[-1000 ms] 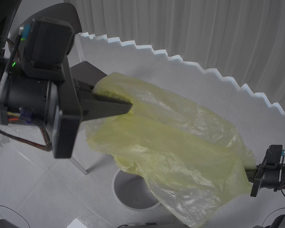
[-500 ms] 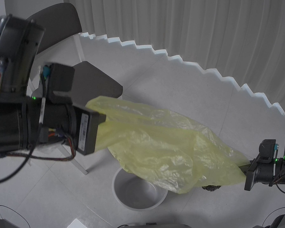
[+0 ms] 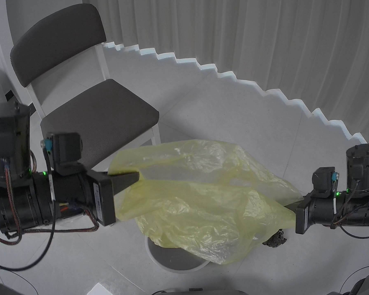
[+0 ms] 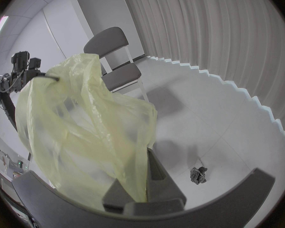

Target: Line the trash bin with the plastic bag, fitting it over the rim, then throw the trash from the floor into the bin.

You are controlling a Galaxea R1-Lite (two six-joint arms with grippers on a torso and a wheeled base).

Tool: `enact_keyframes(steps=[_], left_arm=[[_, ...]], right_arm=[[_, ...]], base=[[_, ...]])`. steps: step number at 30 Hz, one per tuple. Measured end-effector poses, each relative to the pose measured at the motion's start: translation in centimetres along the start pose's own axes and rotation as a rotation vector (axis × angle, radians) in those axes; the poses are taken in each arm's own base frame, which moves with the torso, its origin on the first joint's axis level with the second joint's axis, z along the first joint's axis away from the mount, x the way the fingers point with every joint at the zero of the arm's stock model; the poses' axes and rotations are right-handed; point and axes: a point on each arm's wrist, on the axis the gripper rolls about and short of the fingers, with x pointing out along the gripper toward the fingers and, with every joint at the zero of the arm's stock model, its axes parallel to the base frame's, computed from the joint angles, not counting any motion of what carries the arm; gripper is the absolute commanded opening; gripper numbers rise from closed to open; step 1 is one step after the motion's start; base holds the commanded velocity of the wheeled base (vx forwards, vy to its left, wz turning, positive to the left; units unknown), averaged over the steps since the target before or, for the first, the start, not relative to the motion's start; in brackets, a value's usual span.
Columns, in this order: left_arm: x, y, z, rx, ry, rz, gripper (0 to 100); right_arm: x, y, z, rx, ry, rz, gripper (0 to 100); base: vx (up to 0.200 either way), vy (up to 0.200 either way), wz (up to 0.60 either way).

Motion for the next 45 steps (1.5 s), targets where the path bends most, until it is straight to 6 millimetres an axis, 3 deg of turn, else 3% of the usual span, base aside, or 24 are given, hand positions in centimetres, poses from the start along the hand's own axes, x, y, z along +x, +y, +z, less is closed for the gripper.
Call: enact_keyframes(steps=[7,15,20,35,45], left_arm=[[-0.3,1.7,-1.7,-0.027,0.018,0.014,0],[-0.1,2.2,-1.5,-0.032,-0.116,-0.017,0],[0.8,2.7,-3.0,-0.035,-0.100,-0.021,0],[7.1,4.9,-4.3,-0.072,-0.177,-0.021,0],[10.8,7.4,-8.4,-0.105,-0.067,-0.036,0]], right_arm=[[1.8,0.1,1.2,-0.005,0.006,0.004,0],[2.9,0.1,1.9,-0.007,0.004,0.005,0],[4.0,-0.1,2.5,-0.007,0.007,0.005,0],[9.5,-1.8,3.2,0.010,0.065,-0.017,0],[12.6,-3.3,2.3,0.029,0.121,-0.039,0]], base=[[-0.200,0.000,0.00],[0.000,0.000,0.00],[0.000,0.000,0.00],[0.000,0.000,0.00],[0.000,0.000,0.00]])
